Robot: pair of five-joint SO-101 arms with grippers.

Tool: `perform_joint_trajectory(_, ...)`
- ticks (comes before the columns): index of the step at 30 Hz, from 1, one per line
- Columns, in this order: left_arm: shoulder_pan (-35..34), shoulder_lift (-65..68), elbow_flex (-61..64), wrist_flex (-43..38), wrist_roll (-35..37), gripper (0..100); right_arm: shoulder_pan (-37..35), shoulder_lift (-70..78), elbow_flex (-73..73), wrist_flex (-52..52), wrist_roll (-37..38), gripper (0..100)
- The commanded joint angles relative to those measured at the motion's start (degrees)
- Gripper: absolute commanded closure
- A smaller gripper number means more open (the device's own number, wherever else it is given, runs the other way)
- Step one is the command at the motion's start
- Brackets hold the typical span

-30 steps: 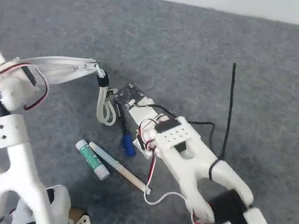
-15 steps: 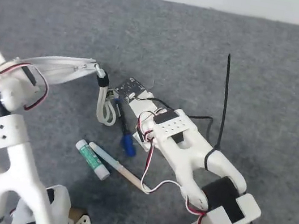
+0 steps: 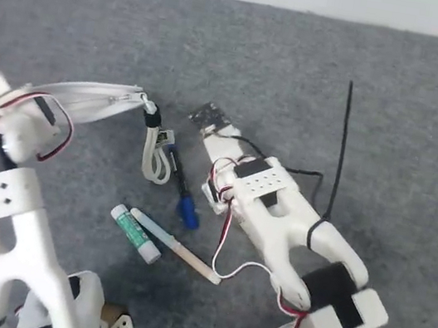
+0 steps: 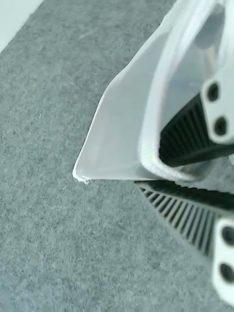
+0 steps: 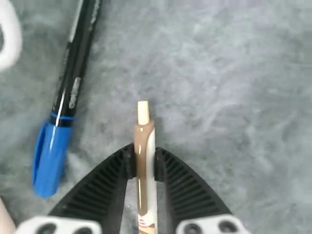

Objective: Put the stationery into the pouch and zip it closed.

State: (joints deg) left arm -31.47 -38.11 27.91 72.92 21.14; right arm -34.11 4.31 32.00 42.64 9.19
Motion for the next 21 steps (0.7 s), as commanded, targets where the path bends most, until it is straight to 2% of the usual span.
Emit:
perform_joint_trajectory(1,1.05,-2.46,-0.75,-1.85,0.44,99,1.54,-6.81,-3.43,0.84,-1.76,99.2)
perform_joint_trajectory(13,1.05,-2.29,-0.75,-1.93,0.44,99,2.68,-15.43,-3.25,1.27,-11.78,99.2)
perform_joint_trajectory(21,1.14,-2.46,-0.57,-2.73,0.44,99,1.27,-27.47,2.02,2.95,-12.84,99.2)
